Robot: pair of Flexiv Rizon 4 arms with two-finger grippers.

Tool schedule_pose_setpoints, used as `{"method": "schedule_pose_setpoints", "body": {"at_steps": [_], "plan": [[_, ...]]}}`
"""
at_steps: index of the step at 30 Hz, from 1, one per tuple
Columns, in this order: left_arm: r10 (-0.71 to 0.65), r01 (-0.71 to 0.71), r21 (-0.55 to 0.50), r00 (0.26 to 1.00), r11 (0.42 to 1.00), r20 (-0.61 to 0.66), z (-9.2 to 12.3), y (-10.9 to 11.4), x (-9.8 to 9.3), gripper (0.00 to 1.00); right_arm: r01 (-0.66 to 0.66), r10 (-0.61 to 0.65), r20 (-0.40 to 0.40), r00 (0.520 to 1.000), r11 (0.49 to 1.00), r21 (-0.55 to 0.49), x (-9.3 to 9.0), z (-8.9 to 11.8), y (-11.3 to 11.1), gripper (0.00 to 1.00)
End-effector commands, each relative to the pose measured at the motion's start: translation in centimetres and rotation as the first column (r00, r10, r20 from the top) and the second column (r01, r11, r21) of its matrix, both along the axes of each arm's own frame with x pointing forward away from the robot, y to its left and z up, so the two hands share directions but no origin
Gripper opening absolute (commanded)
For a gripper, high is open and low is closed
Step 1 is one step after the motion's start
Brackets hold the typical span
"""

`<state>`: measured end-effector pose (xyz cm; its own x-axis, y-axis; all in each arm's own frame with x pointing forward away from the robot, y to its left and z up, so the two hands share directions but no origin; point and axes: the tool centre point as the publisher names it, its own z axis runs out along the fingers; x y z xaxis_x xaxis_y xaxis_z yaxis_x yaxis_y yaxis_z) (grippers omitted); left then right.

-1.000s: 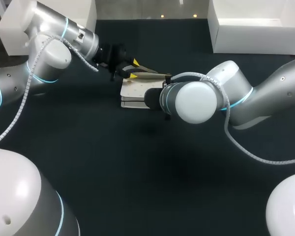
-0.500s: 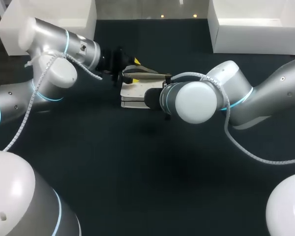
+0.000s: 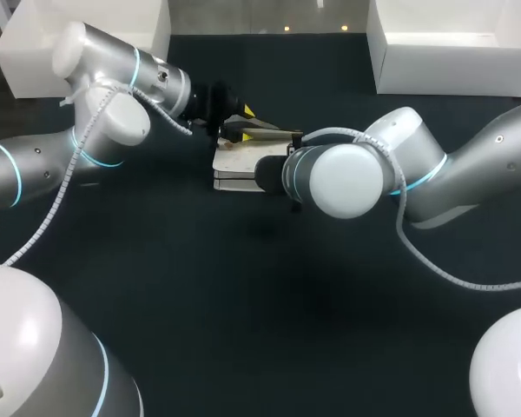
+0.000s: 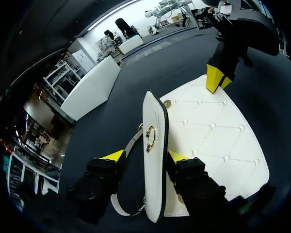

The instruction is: Pick up the bag, open it, inspect its contents, close it, and place it on the opposite side

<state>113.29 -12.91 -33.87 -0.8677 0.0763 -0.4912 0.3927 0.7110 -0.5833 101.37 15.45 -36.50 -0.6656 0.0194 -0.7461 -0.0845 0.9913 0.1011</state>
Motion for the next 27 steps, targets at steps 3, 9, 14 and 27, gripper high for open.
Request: {"method": "schedule_pose_setpoints", "body": {"at_steps": [3,9,14,27], "plan": [[-0.008,0.008,0.003,1.0,1.0,-0.021,-0.4,-0.2,1.2,0.48,0.0,-0.002,0.089,0.996,1.0,0.015,-0.2,-0.4,-0.2,0.0],[0.002,-0.001,0.015,1.0,1.0,-0.03,-0.4,-0.2,1.4,0.32,0.0,-0.002,0.089,0.996,1.0,0.015,-0.2,-0.4,-0.2,0.0],[0.007,-0.006,0.025,0.999,1.0,-0.042,-0.6,-0.1,1.5,0.25,0.0,-0.002,0.089,0.996,1.0,0.015,-0.2,-0.4,-0.2,0.0],[0.017,-0.017,0.001,0.994,1.0,-0.109,-0.9,0.2,2.2,0.0,0.0,-0.002,0.089,0.996,1.0,0.015,-0.2,-0.4,-0.2,0.0]]}}
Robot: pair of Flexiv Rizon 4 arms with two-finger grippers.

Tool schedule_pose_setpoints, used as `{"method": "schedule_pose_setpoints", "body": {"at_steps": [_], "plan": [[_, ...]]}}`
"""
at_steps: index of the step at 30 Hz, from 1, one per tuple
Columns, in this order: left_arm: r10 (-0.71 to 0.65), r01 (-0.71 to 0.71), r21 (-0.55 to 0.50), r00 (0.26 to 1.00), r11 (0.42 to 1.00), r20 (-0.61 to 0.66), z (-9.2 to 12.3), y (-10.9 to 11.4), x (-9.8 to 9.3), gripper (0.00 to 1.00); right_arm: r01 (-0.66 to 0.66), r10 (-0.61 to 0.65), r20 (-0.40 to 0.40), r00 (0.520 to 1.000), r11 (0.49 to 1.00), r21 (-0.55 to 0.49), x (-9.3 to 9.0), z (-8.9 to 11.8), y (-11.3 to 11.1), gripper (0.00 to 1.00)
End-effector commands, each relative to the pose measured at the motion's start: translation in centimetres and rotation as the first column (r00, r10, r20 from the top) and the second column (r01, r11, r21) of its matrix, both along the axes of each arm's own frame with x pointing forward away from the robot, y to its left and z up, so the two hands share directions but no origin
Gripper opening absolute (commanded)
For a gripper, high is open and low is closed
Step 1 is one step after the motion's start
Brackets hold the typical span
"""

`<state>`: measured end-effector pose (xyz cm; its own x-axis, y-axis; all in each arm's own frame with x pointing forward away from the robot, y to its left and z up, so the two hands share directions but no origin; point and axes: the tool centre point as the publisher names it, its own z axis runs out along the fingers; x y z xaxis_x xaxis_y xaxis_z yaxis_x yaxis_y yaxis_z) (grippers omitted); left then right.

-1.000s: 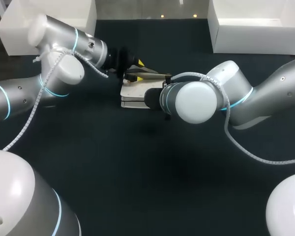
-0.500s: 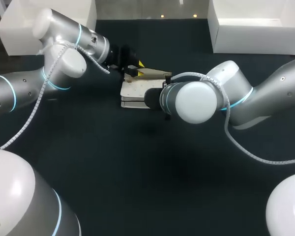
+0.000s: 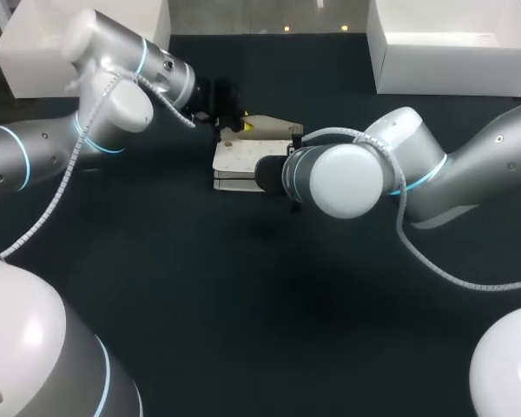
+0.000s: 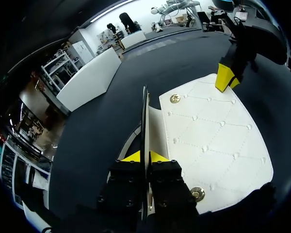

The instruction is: Pick up the bag, open it, inspect its contents, close it, and place it on the opposite side

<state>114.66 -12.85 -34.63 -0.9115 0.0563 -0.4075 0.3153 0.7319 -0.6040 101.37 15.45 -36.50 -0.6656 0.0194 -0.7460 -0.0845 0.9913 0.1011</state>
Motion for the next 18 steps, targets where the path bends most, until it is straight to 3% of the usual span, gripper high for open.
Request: {"method": "schedule_pose_setpoints", "body": {"at_steps": [1,4,5,6,8,18], "plan": [[-0.014,0.013,-0.018,1.0,1.0,-0.017,-0.1,0.2,0.9,0.0,0.0,-0.002,0.089,0.996,1.0,0.015,-0.2,-0.4,-0.2,0.0],[-0.017,0.016,-0.032,1.0,0.999,-0.024,0.4,0.2,1.0,0.0,0.001,-0.002,0.088,0.996,1.0,0.015,-0.3,-0.2,-0.2,0.0],[-0.017,0.017,-0.034,1.0,0.999,-0.024,0.6,0.2,1.1,0.0,0.002,-0.003,0.088,0.996,1.0,0.017,-0.4,0.1,-0.2,0.11],[-0.019,0.018,-0.041,1.0,0.999,-0.024,0.7,0.3,1.1,0.0,0.001,-0.003,0.087,0.996,1.0,0.02,-0.5,0.2,-0.3,0.3],[-0.023,0.021,-0.053,0.999,0.998,-0.032,1.4,0.3,1.2,0.0,-0.008,0.006,0.082,0.997,1.0,0.021,-0.8,0.7,-0.2,1.0],[-0.032,0.025,-0.102,0.997,0.994,-0.069,4.7,0.7,1.5,0.0,-0.034,0.034,0.044,0.998,0.999,-0.002,-2.2,5.3,0.1,1.0]]}}
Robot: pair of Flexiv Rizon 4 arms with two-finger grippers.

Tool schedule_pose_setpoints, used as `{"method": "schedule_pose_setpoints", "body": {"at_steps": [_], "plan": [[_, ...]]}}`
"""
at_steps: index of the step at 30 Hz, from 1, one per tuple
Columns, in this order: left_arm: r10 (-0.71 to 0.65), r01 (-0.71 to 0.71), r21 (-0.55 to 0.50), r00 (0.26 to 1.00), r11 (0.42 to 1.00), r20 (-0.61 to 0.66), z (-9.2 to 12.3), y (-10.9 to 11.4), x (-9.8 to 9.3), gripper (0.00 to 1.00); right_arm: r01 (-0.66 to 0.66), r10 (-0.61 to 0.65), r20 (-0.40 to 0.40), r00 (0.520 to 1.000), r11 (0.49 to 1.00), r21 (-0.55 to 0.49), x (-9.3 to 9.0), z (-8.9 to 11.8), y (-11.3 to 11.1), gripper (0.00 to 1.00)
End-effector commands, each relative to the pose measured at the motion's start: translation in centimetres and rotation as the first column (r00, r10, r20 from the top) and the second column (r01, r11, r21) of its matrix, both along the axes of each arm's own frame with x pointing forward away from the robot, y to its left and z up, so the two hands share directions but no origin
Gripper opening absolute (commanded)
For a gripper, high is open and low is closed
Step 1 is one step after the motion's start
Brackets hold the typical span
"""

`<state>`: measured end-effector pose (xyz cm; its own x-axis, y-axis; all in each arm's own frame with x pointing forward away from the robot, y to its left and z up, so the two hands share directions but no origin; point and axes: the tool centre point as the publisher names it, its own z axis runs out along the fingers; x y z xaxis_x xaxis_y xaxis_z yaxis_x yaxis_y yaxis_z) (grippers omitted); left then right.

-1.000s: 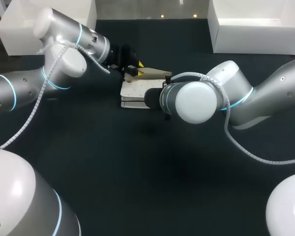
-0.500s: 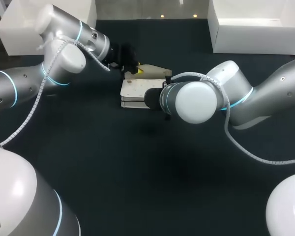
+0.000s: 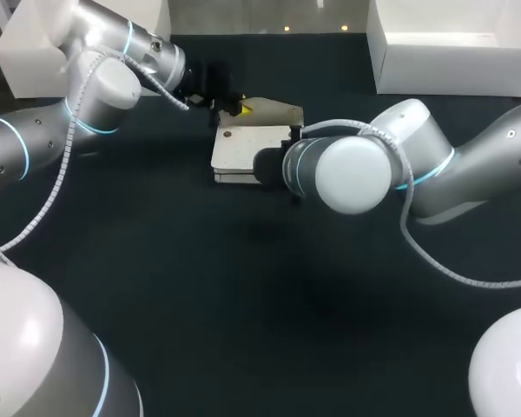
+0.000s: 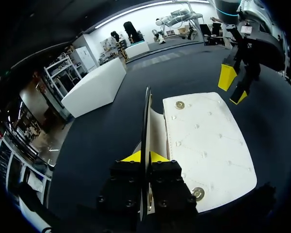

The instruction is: Pick up the bag, open it, inspect its contents, close it, and place it on the opposite side

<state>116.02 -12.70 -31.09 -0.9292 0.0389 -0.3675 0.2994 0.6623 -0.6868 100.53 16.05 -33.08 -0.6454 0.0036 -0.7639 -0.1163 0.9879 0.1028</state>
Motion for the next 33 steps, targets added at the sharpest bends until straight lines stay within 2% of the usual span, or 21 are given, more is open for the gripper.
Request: {"method": "schedule_pose_setpoints", "body": {"at_steps": [1,5,6,7,8,9,11,12,25,33], "plan": [[-0.01,0.01,-0.009,0.999,1.0,-0.031,1.4,0.6,0.1,0.0,-0.011,0.011,0.012,1.0,1.0,-0.009,-1.4,2.4,-0.4,1.0],[-0.018,0.017,-0.011,0.998,1.0,-0.06,2.6,0.8,-0.2,0.0,-0.014,0.013,-0.008,1.0,0.999,-0.04,-1.5,4.1,0.0,1.0],[-0.02,0.019,-0.015,0.998,1.0,-0.066,3.0,0.9,-0.2,0.0,-0.012,0.012,-0.013,1.0,0.999,-0.045,-1.5,4.4,0.1,0.95],[-0.021,0.02,-0.019,0.997,1.0,-0.071,3.4,1.0,-0.3,0.0,-0.01,0.009,-0.02,1.0,0.999,-0.049,-1.5,4.7,0.1,0.79],[-0.021,0.02,-0.02,0.997,1.0,-0.072,3.7,1.0,-0.4,0.0,-0.005,0.004,-0.022,1.0,0.999,-0.054,-1.4,5.0,0.1,0.55],[-0.023,0.022,-0.021,0.997,1.0,-0.076,4.1,1.1,-0.5,0.0,-0.003,0.001,-0.026,1.0,0.999,-0.054,-1.3,5.2,0.1,0.43],[-0.026,0.024,-0.023,0.996,0.999,-0.081,4.7,1.1,-0.8,0.0,0.003,-0.005,-0.032,0.999,0.999,-0.055,-1.2,5.7,0.2,0.11],[-0.028,0.026,-0.022,0.996,0.999,-0.084,5.0,1.1,-0.9,0.0,0.005,-0.006,-0.035,0.999,0.999,-0.054,-1.2,5.9,0.2,0.0],[-0.026,0.03,0.029,0.993,0.999,-0.112,7.4,1.4,-2.8,0.0,0.016,-0.019,-0.078,0.997,0.999,-0.043,-0.4,7.7,0.8,0.0],[-0.026,0.03,0.029,0.993,0.999,-0.112,7.4,1.4,-2.8,0.0,-0.009,0.009,-0.032,0.999,1.0,-0.018,0.6,8.6,1.9,0.0]]}}
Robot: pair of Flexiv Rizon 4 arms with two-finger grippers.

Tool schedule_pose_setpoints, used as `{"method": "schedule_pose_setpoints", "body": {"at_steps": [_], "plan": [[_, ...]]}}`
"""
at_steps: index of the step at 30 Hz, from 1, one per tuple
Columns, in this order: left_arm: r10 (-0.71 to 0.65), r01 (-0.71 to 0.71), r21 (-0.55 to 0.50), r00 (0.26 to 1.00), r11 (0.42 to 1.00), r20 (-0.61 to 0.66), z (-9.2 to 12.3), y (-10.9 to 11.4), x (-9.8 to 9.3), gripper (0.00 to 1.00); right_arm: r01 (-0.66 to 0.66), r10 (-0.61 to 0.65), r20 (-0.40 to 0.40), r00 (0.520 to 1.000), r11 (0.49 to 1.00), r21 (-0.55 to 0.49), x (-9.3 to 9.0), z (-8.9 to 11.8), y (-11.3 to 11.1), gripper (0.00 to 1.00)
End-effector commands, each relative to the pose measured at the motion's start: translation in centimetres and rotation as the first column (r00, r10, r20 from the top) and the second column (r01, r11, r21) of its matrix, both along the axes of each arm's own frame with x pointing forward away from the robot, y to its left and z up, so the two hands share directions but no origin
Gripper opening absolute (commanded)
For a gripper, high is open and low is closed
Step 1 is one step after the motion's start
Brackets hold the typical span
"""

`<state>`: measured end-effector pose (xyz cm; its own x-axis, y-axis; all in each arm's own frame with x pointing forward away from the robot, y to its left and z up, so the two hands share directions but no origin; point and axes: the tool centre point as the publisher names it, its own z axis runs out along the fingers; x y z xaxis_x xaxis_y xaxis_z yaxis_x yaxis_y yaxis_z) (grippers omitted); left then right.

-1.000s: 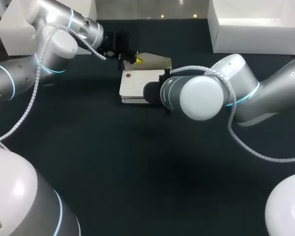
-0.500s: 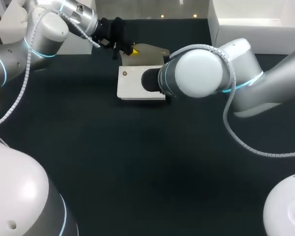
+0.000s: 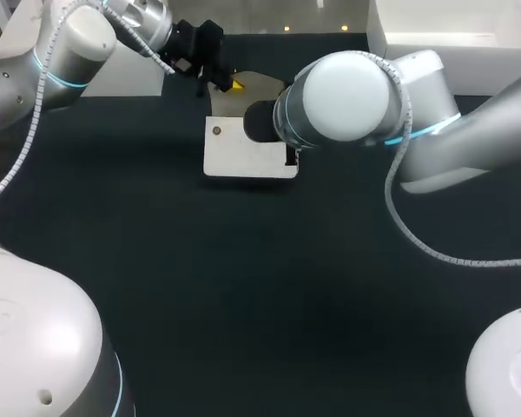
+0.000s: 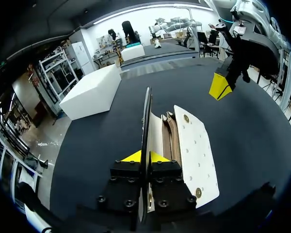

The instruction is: Pick up the bag, open it, inspect its contents, close it, and place it on the opposite side

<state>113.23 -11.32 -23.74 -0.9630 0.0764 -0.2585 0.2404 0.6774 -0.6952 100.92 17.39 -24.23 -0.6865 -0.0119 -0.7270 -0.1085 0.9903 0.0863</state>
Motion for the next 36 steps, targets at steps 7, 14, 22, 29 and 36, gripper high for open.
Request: {"method": "schedule_pose_setpoints", "body": {"at_steps": [7,14,22,29,36], "plan": [[0.025,-0.025,0.004,1.0,1.0,-0.019,0.3,0.4,-0.4,0.0,-0.042,0.043,0.052,0.998,0.999,-0.029,0.6,-0.1,1.8,0.0],[0.072,-0.074,-0.025,0.994,0.997,-0.078,2.1,1.7,-1.5,0.0,-0.007,0.008,0.065,0.998,1.0,-0.027,1.9,-0.3,1.3,0.0],[0.066,-0.068,-0.01,0.993,0.998,-0.095,2.4,1.9,-3.1,0.0,0.016,-0.014,0.082,0.997,1.0,-0.022,3.9,0.0,1.1,0.0],[0.068,-0.069,0.0,0.991,0.998,-0.114,2.0,1.7,-3.5,0.0,0.016,-0.013,0.089,0.996,0.999,-0.03,5.2,0.0,1.3,0.0],[0.072,-0.073,-0.007,0.99,0.997,-0.124,1.9,1.8,-3.6,0.0,0.016,-0.015,0.059,0.998,0.999,-0.03,6.2,-1.0,1.4,0.0]]}}
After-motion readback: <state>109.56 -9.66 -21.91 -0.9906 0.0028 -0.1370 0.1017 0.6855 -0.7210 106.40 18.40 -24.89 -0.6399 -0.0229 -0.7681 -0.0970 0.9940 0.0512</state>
